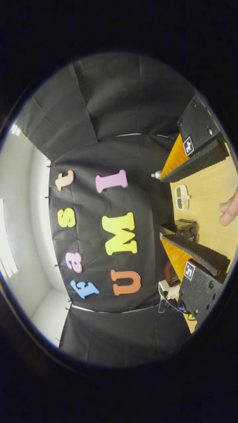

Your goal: Open the electric oven with the left hand, put the food in, and close the electric oven.

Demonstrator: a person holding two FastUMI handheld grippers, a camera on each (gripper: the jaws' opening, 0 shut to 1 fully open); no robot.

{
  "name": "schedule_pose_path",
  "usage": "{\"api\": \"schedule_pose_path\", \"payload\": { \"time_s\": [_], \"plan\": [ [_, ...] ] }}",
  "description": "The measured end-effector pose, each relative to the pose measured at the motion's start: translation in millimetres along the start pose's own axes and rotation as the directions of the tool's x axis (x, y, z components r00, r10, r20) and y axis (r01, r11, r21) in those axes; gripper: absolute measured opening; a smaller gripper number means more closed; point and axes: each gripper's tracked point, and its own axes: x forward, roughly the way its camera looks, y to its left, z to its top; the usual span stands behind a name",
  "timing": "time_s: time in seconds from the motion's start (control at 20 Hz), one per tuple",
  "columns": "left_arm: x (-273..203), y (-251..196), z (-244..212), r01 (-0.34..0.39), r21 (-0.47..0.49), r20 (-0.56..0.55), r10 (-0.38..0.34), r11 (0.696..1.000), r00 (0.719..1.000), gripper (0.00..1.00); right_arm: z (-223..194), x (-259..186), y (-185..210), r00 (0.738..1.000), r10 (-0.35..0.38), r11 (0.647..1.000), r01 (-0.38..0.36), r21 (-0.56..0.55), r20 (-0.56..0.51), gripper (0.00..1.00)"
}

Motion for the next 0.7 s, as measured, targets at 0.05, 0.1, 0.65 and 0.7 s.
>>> {"api": "schedule_pose_path", "payload": {
  "time_s": [0.05,0.1,0.65,0.7],
  "plan": [
    [1.6,1.3,9.6,0.001,0.001,0.019,-0.001,1.000,1.000,0.98,0.5,-1.9,1.8,1.000,0.001,1.000,-0.001,-0.002,0.000,0.95],
    [3.7,1.7,17.5,0.005,-0.002,0.034,-0.005,1.000,0.999,0.98,1.3,-3.5,0.9,1.000,-0.001,1.000,0.001,-0.005,0.001,0.95],
    [32.7,27.3,73.3,-0.056,0.017,0.114,0.054,0.998,0.992,0.97,9.2,-33.9,5.2,1.000,-0.016,0.999,0.017,-0.048,0.006,1.00],
    [23.8,25.9,77.5,-0.048,0.006,0.128,0.047,0.999,0.991,0.97,8.6,-36.5,5.8,1.000,-0.020,0.998,0.020,-0.052,0.003,1.00]
  ]
}}
